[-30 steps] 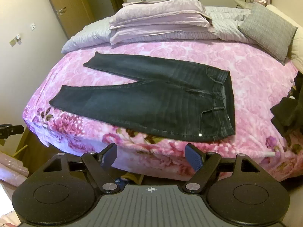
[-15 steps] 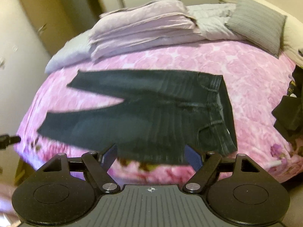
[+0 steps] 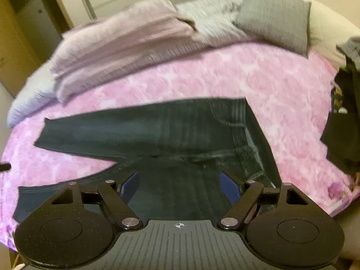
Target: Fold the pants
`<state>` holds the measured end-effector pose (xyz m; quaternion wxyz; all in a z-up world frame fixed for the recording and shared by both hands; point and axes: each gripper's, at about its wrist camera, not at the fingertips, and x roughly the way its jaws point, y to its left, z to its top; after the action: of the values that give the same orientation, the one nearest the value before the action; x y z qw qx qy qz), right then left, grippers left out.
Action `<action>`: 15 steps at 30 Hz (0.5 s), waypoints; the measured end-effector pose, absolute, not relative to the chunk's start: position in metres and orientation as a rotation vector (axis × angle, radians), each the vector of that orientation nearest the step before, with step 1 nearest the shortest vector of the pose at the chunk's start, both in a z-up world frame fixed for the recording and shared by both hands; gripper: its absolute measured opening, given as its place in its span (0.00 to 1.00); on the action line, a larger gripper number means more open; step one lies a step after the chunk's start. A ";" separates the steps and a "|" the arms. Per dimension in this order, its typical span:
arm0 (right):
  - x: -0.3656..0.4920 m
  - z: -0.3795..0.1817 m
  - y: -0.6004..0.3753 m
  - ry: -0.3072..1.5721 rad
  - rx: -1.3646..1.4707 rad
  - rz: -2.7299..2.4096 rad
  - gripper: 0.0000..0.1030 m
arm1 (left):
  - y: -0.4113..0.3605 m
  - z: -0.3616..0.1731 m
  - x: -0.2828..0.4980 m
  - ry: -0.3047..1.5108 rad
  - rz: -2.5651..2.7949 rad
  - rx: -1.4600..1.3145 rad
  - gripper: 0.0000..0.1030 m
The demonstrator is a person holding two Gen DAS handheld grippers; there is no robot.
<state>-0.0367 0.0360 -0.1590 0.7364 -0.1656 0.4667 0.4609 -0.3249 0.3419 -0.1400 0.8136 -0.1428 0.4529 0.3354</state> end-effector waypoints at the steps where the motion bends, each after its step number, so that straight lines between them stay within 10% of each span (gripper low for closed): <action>1: -0.034 -0.168 0.041 1.035 -0.374 1.001 0.73 | 0.354 -0.148 -0.319 0.976 0.693 -0.292 0.78; 15: 0.037 -0.273 0.157 1.010 -0.613 1.126 0.73 | 0.493 -0.269 -0.197 0.962 0.396 -0.174 0.74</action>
<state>0.0371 0.1569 -0.2733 0.6851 -0.2736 0.4509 0.5025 -0.1966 0.4931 -0.2694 0.8641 -0.0830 0.4590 0.1890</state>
